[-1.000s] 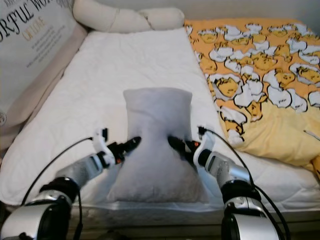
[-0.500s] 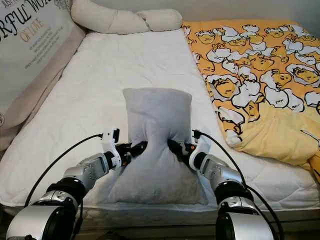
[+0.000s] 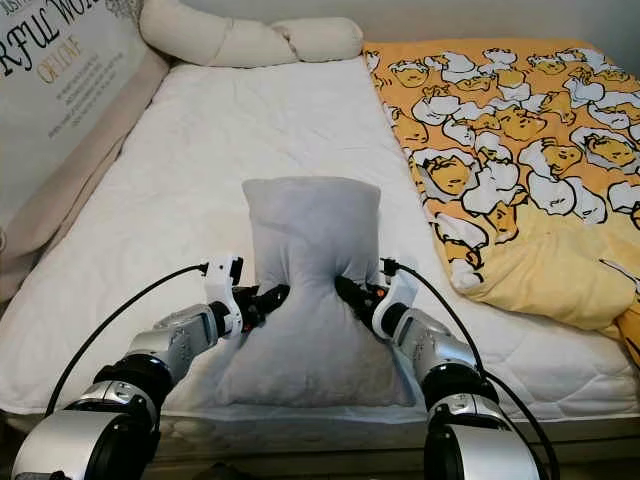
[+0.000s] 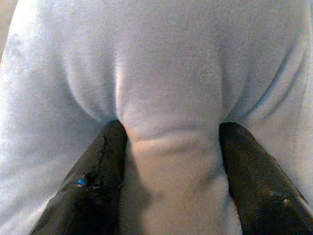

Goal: Clean up the room

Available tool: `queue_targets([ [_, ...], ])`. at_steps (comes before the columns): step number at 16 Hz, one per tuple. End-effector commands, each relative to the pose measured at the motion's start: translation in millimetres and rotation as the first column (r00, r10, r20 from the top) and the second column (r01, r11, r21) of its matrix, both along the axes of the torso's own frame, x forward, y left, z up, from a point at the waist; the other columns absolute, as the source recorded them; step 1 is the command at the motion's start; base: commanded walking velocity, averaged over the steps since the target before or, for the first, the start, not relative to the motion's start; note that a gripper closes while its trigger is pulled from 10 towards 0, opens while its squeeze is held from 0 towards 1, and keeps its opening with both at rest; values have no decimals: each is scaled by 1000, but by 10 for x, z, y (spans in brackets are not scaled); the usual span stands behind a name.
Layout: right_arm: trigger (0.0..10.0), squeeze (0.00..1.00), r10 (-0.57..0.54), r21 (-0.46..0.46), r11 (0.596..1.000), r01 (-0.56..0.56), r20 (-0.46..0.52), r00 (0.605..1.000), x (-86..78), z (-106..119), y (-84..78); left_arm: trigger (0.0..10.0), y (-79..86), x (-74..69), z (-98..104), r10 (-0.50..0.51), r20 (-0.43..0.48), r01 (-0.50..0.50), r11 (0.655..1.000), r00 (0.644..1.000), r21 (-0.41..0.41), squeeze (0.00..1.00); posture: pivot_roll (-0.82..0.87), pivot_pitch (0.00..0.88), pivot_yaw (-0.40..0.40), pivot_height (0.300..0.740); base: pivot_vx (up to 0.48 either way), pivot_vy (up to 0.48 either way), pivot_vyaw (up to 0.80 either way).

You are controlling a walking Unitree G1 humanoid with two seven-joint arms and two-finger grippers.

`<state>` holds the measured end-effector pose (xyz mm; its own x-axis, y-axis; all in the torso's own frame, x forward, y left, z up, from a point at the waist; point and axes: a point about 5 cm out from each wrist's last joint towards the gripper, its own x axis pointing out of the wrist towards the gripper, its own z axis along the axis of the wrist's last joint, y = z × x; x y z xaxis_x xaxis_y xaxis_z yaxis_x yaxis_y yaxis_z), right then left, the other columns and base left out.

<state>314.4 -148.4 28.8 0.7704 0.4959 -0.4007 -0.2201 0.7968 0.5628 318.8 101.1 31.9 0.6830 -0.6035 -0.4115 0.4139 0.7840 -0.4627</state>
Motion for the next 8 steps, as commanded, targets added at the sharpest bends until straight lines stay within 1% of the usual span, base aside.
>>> queue_targets([
  [1,0,0,36,-14,999,-37,-55,998,-74,-95,107,0,-53,-64,-71,-42,-23,43,998,999,48,0,-93,0,57,740,0,0,0],
  [2,0,0,50,-32,998,-53,-66,997,-83,-104,114,0,-54,-59,-60,-46,-15,47,997,999,55,0,-92,0,61,740,0,0,0],
  [3,0,0,40,-39,998,-42,-50,998,-69,-86,120,0,-49,-38,-29,-30,-17,30,999,999,38,0,-93,0,67,740,0,0,0],
  [4,0,0,19,-25,999,-20,-30,999,-36,-38,122,0,-20,-7,3,1,-24,-1,1000,1000,27,0,-94,0,69,740,0,0,0],
  [5,0,0,5,-18,1000,-5,-20,1000,-13,-4,121,0,11,15,20,22,-22,-21,999,1000,36,0,-94,0,68,740,0,0,0],
  [8,0,0,21,-74,997,-24,-40,999,-28,-27,130,0,90,4,0,19,-16,-17,994,1000,112,0,-83,0,68,740,0,0,0],
])
